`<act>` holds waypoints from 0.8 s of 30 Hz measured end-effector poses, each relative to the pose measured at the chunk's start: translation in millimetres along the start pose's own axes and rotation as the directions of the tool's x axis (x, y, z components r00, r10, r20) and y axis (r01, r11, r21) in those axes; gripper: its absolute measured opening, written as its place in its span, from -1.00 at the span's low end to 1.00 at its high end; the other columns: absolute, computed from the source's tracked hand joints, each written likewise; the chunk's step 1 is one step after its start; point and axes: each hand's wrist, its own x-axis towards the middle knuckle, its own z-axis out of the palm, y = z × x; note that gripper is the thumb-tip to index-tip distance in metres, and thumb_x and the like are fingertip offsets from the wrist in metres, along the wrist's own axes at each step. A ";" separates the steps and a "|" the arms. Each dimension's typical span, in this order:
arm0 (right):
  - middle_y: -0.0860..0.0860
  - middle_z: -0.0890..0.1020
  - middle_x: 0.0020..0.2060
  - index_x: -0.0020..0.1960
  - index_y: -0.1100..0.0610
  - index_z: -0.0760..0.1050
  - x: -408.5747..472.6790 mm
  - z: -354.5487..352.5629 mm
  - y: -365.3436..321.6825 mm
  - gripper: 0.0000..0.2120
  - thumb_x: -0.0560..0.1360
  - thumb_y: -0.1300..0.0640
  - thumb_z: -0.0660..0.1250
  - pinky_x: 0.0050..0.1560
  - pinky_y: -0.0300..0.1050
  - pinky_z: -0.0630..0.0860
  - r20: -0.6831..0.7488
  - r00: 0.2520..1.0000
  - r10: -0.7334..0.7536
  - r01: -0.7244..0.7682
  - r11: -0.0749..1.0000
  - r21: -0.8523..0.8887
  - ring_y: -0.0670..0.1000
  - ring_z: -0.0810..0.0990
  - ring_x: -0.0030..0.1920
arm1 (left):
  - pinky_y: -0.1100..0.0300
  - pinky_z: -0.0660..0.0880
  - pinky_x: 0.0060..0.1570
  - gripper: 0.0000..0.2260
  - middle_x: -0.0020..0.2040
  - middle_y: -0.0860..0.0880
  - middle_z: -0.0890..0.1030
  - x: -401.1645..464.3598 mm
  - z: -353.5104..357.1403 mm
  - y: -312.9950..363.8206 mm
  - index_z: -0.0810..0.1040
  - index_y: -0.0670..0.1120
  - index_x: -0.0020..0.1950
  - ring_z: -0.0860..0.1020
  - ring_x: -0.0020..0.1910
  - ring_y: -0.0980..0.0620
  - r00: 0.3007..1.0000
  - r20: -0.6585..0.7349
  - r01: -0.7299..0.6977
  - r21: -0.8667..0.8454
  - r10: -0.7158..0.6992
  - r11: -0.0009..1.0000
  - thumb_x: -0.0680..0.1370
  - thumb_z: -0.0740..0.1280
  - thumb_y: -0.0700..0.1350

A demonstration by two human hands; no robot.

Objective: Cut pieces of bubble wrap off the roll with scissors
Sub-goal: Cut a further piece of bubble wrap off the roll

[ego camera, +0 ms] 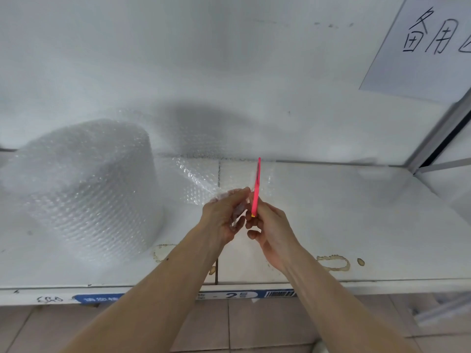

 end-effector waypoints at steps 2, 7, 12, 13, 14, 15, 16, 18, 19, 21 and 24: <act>-0.03 0.52 -0.43 -0.19 0.17 0.55 1.7 -0.4 0.1 -0.75 0.56 0.01 0.34 -0.35 -0.16 0.33 -0.008 1.000 -0.004 0.004 1.000 0.024 -0.05 0.44 -0.38 | 0.11 0.53 0.03 -0.59 -0.21 -0.03 0.66 -1.3 0.1 0.0 0.63 -0.10 0.16 0.61 -0.16 0.06 1.000 -0.009 0.001 -0.007 -0.001 1.000 0.33 0.57 -0.19; -0.01 0.51 -0.40 -0.18 0.18 0.53 2.9 0.7 0.9 -0.72 0.55 -0.02 0.34 -0.34 -0.17 0.33 0.000 1.000 -0.008 0.008 0.999 0.032 -0.06 0.44 -0.38 | 0.13 0.54 -0.02 -0.50 -0.20 -0.02 0.67 -1.4 -0.3 0.8 0.59 -0.14 0.25 0.62 -0.14 0.06 1.000 -0.006 0.006 -0.023 -0.006 1.000 0.32 0.57 -0.20; -0.01 0.52 -0.38 -0.21 0.14 0.52 5.5 -1.4 0.2 -0.70 0.54 -0.08 0.34 -0.30 -0.14 0.31 -0.003 1.000 -0.002 0.002 1.000 0.026 -0.05 0.44 -0.35 | 0.20 0.56 -0.21 -0.49 -0.29 0.02 0.66 -2.9 -0.4 -0.3 0.59 -0.14 0.25 0.60 -0.29 0.14 1.000 -0.010 0.011 0.001 -0.011 1.000 0.32 0.59 -0.19; -0.02 0.52 -0.38 -0.22 0.13 0.52 6.2 -1.7 0.1 -0.71 0.55 -0.07 0.33 -0.30 -0.14 0.31 -0.006 1.000 -0.001 0.002 0.999 0.039 -0.04 0.44 -0.35 | 0.20 0.55 -0.22 -0.50 -0.26 0.02 0.67 -3.7 -0.1 -0.5 0.60 -0.14 0.24 0.61 -0.27 0.14 1.000 -0.013 0.012 0.010 -0.012 1.000 0.32 0.59 -0.18; -0.02 0.52 -0.38 -0.22 0.13 0.52 6.6 -1.8 0.0 -0.71 0.55 -0.05 0.33 -0.30 -0.14 0.32 -0.008 1.000 -0.003 0.003 0.999 0.048 -0.03 0.44 -0.34 | 0.20 0.55 -0.22 -0.50 -0.21 0.01 0.68 -4.2 0.0 -0.5 0.60 -0.13 0.24 0.61 -0.23 0.13 1.000 -0.016 0.012 0.017 -0.012 1.000 0.32 0.59 -0.18; -0.02 0.52 -0.39 -0.23 0.14 0.52 7.0 -1.6 0.4 -0.71 0.55 -0.05 0.33 -0.31 -0.15 0.32 -0.010 1.000 -0.006 0.006 0.999 0.052 -0.03 0.44 -0.33 | 0.19 0.55 -0.21 -0.50 -0.18 0.00 0.69 -4.1 0.2 -0.5 0.60 -0.13 0.24 0.61 -0.19 0.12 1.000 -0.021 0.012 0.018 -0.012 1.000 0.31 0.59 -0.17; -0.02 0.52 -0.39 -0.23 0.14 0.52 7.1 -1.0 0.6 -0.71 0.55 -0.04 0.33 -0.31 -0.15 0.32 -0.011 1.000 -0.008 0.009 0.999 0.054 -0.02 0.44 -0.33 | 0.19 0.55 -0.19 -0.49 -0.17 0.00 0.69 -3.9 0.2 -0.5 0.60 -0.14 0.24 0.61 -0.15 0.10 1.000 -0.024 0.013 0.018 -0.012 1.000 0.31 0.59 -0.17; -0.02 0.52 -0.39 -0.25 0.13 0.51 7.5 -0.2 0.9 -0.70 0.55 -0.05 0.33 -0.30 -0.15 0.32 -0.014 1.000 -0.011 0.011 0.999 0.048 -0.02 0.44 -0.33 | 0.19 0.55 -0.20 -0.48 -0.20 -0.01 0.67 -3.9 0.7 0.0 0.60 -0.14 0.24 0.61 -0.13 0.08 1.000 -0.027 0.016 0.020 -0.015 1.000 0.30 0.60 -0.17; -0.02 0.52 -0.39 -0.25 0.12 0.52 8.0 0.0 1.0 -0.69 0.54 -0.07 0.34 -0.30 -0.14 0.32 -0.014 1.000 -0.010 0.010 0.999 0.042 -0.02 0.44 -0.33 | 0.19 0.55 -0.21 -0.48 -0.20 -0.01 0.66 -4.0 0.8 0.3 0.60 -0.14 0.24 0.61 -0.13 0.08 0.999 -0.029 0.017 0.027 -0.016 0.999 0.30 0.60 -0.17; -0.01 0.51 -0.38 -0.25 0.11 0.54 9.4 -0.2 0.7 -0.67 0.53 -0.11 0.35 -0.28 -0.13 0.32 -0.011 1.000 -0.006 0.006 0.999 0.034 -0.03 0.44 -0.33 | 0.20 0.56 -0.19 -0.48 -0.11 -0.03 0.69 -4.2 1.1 0.4 0.60 -0.13 0.24 0.61 -0.11 0.09 0.999 -0.038 0.022 0.052 -0.020 0.998 0.30 0.60 -0.15; 0.01 0.50 -0.35 -0.18 0.14 0.58 11.5 -1.8 0.0 -0.66 0.51 -0.14 0.35 -0.28 -0.13 0.34 -0.016 1.000 -0.004 0.005 0.999 0.044 -0.04 0.44 -0.33 | 0.20 0.55 -0.15 -0.49 0.08 -0.07 0.70 -5.8 0.9 -0.2 0.61 -0.13 0.23 0.60 -0.07 0.09 0.999 -0.049 0.027 0.071 -0.024 0.997 0.31 0.60 -0.13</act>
